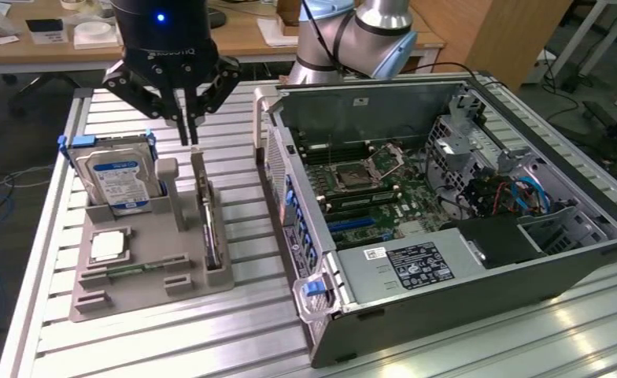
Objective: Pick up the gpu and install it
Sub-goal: 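Pick up the gpu and move the gpu toward the slot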
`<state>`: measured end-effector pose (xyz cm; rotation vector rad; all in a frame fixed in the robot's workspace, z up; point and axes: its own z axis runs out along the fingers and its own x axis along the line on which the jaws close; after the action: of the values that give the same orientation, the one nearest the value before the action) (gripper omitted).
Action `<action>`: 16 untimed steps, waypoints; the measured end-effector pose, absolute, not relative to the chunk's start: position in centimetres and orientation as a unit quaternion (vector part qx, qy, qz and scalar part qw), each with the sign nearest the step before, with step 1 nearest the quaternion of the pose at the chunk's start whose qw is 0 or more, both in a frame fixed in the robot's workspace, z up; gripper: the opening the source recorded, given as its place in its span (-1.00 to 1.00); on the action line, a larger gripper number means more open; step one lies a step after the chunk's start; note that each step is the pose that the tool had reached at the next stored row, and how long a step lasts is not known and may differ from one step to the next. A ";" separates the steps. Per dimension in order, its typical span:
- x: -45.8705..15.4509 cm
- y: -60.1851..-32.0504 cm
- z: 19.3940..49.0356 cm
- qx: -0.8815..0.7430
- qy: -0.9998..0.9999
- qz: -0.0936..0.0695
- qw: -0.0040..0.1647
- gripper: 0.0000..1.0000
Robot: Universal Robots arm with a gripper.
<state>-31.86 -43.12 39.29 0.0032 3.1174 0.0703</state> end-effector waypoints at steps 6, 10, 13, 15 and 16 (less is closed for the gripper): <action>-31.9 -43.1 39.3 0.001 1.000 0.023 0.012 -0.18; -31.9 -43.1 39.3 0.001 1.000 0.023 0.012 0.05; -31.9 -43.1 39.2 0.002 1.000 0.023 0.012 0.29; -32.0 -43.1 38.9 0.007 1.000 0.022 0.012 0.41; -32.0 -43.1 38.8 0.008 1.000 0.022 0.012 0.41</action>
<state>-31.98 -43.13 38.75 0.0258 3.1169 0.0699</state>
